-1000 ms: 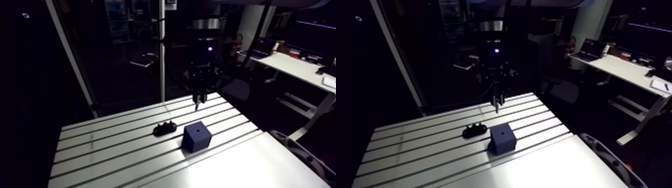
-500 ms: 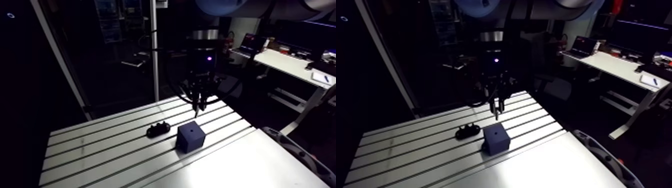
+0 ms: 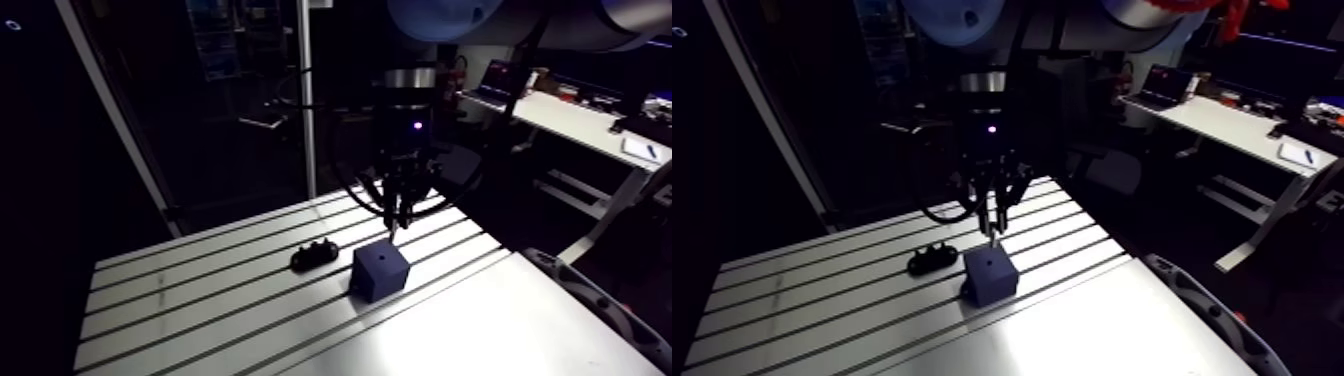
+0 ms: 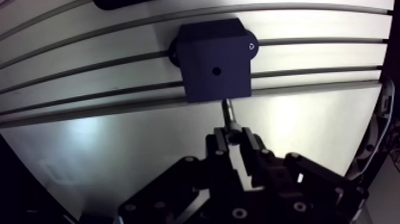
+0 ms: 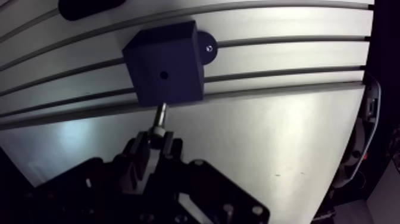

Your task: Pick up the M10 bolt and insert it into the hole until fully seated.

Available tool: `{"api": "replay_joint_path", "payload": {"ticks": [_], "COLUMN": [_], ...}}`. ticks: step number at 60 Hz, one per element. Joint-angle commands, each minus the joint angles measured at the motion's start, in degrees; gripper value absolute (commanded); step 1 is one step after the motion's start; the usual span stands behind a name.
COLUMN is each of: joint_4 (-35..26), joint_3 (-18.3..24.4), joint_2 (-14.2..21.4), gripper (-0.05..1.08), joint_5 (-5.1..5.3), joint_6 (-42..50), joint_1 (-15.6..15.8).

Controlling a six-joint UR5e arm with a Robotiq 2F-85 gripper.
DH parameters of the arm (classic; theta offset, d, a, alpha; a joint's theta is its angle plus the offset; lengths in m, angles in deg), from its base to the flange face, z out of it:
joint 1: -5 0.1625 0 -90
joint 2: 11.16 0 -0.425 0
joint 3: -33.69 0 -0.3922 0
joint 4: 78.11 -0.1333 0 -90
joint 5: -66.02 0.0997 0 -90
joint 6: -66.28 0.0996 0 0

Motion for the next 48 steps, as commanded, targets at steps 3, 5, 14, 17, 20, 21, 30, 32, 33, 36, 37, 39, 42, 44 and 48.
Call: {"api": "replay_joint_path", "payload": {"ticks": [3, 5, 14, 17, 20, 21, 30, 32, 33, 36, 37, 39, 42, 44, 48], "joint_4": [1.95, 2.06, 2.16, 2.16, 2.16, 2.16, 2.16, 2.16, 2.16, 2.16, 2.16, 2.16, 2.16, 2.16, 2.16], "joint_3": [-0.65, -0.74, -0.93, -0.93, -0.93, -0.93, -0.93, -0.93, -0.93, -0.93, -0.93, -0.93, -0.93, -0.93, -0.93], "joint_2": [-1.15, -1.18, -1.87, -1.96, -2.05, -2.21, -2.66, -2.68, -2.68, -2.75, -2.84, -3.00, -3.03, -3.03, -3.03], "gripper": [1.08, 1.08, 1.08, 1.08, 1.08, 1.08, 1.08, 1.08, 1.08, 1.08, 1.08, 1.08, 1.08, 1.08, 1.08], "joint_5": [0.09, 0.03, 0.01, 0.01, 0.01, 0.01, 0.01, 0.01, 0.01, 0.01, 0.01, 0.01, 0.01, 0.01, 0.01], "joint_6": [0.00, 0.00, 0.00, 0.00, 0.00, 0.00, 0.18, 0.25, 0.19, 0.25, 0.26, 0.19, 0.18, 0.25, 0.27], "joint_1": [-0.03, -0.03, -0.03, -0.03, -0.03, -0.03, 0.06, 0.06, 0.06, 0.06, 0.06, 0.06, 0.06, 0.14, 0.15]}}
